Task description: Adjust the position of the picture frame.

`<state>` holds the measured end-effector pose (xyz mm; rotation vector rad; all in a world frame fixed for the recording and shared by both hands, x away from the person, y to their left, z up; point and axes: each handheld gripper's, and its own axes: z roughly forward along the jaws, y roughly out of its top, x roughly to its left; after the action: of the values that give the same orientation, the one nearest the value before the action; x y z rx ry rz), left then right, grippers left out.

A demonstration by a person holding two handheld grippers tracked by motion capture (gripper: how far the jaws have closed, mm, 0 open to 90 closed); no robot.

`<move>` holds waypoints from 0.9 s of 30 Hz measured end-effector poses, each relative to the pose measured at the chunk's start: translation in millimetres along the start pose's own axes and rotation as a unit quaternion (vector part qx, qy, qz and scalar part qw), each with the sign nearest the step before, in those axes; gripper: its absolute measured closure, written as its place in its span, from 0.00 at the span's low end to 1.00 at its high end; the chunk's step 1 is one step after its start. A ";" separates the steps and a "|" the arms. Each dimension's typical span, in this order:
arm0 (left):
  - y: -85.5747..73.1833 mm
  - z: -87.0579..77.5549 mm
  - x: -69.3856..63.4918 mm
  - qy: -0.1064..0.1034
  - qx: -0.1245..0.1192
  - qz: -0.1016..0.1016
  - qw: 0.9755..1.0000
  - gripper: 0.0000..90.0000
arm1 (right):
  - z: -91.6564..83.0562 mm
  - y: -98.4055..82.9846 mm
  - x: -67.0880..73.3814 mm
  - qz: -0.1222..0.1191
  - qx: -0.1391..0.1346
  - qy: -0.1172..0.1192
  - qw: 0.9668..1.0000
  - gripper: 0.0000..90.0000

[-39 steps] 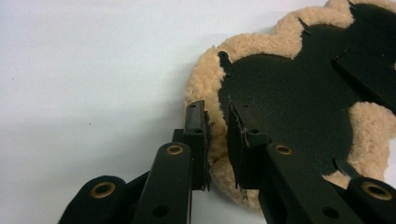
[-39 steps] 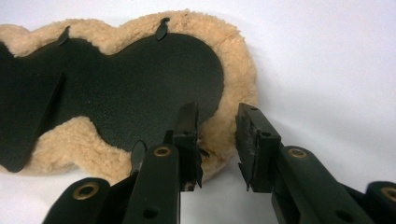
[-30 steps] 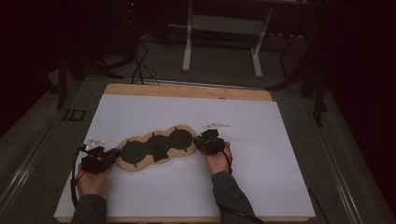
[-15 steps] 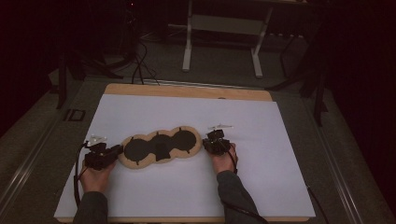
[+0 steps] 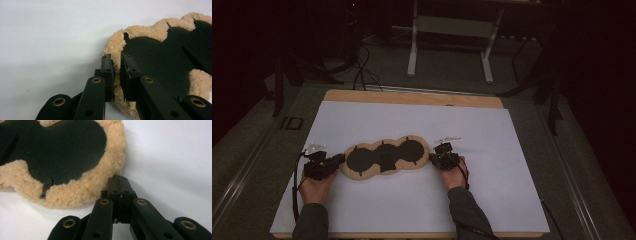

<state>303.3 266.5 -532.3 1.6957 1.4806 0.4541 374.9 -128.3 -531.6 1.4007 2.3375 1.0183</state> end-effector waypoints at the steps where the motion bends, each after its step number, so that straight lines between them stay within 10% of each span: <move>1: -0.3 -0.2 -0.2 0.001 -0.001 0.003 1.000 0.91 | 0.0 0.1 -0.2 -0.001 0.000 0.000 1.000 1.00; 13: -5.7 -8.5 2.1 0.071 0.029 0.012 0.997 0.95 | 9.3 13.2 -3.9 0.013 0.002 -0.027 1.000 1.00; 27: -7.6 1.9 -4.0 0.053 0.065 0.019 0.996 1.00 | 11.5 14.2 -3.7 0.024 0.000 -0.020 1.000 1.00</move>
<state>298.8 261.9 -538.3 1.8283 1.5859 0.4828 392.5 -122.0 -531.1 1.4710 2.2859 0.9925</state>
